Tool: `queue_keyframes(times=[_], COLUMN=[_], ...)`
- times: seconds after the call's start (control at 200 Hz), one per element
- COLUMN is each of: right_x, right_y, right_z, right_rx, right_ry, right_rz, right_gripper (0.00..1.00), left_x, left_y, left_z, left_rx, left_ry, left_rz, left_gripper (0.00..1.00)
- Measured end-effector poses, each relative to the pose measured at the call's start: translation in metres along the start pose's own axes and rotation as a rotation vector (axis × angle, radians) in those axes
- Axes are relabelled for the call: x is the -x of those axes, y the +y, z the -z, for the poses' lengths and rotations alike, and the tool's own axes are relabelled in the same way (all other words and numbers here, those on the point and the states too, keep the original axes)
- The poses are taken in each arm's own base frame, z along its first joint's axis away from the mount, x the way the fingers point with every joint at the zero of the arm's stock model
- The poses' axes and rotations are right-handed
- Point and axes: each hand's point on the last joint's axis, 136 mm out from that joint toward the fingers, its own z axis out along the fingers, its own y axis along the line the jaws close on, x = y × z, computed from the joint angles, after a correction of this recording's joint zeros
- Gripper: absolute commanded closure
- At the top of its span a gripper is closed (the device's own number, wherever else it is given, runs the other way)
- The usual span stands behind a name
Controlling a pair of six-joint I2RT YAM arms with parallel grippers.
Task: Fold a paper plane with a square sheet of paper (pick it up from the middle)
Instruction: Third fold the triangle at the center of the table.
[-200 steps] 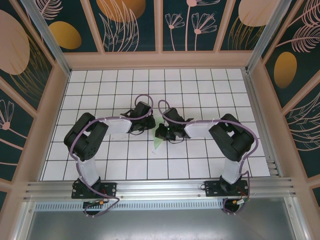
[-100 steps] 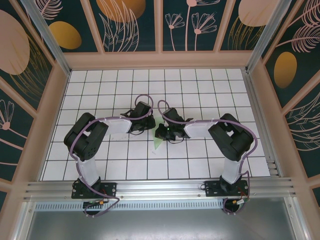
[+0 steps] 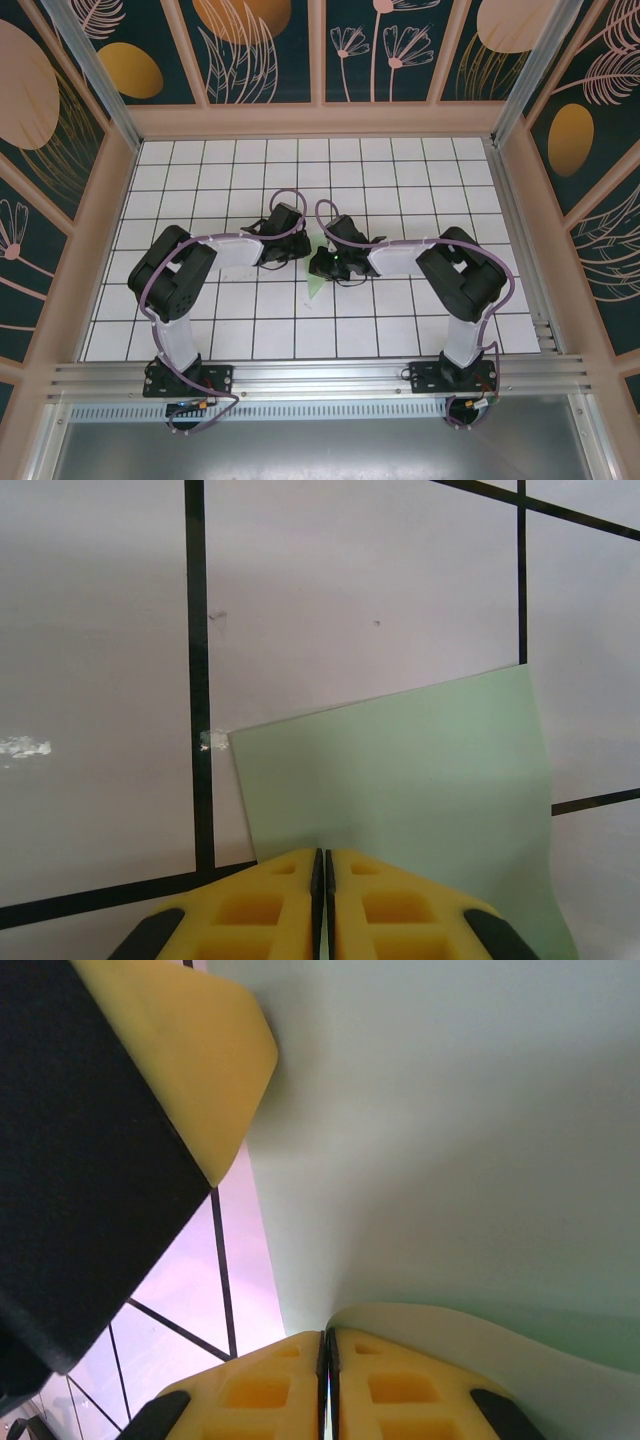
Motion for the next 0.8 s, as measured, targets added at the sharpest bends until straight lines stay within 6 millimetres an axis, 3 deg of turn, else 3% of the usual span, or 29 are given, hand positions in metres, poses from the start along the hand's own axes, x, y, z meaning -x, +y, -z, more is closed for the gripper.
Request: queue_keyframes(times=[0.38, 0.63, 0.801], right_x=[0.001, 0.002, 0.002], right_y=[0.0, 0.005, 0.009], right_z=[-0.001, -0.001, -0.001], right_rx=[0.004, 0.026, 0.04], right_ry=[-0.002, -0.005, -0.004], right_rz=[0.002, 0.004, 0.009], right_gripper=[0.8, 0.67, 0.64], left_x=[0.002, 0.038, 0.045], left_y=[-0.002, -0.008, 0.007], left_z=[0.007, 0.051, 0.067], left_rx=[-0.002, -0.054, -0.043], left_ry=[-0.005, -0.124, -0.161], left_rz=[0.006, 0.057, 0.096], left_gripper=[0.79, 0.75, 0.74])
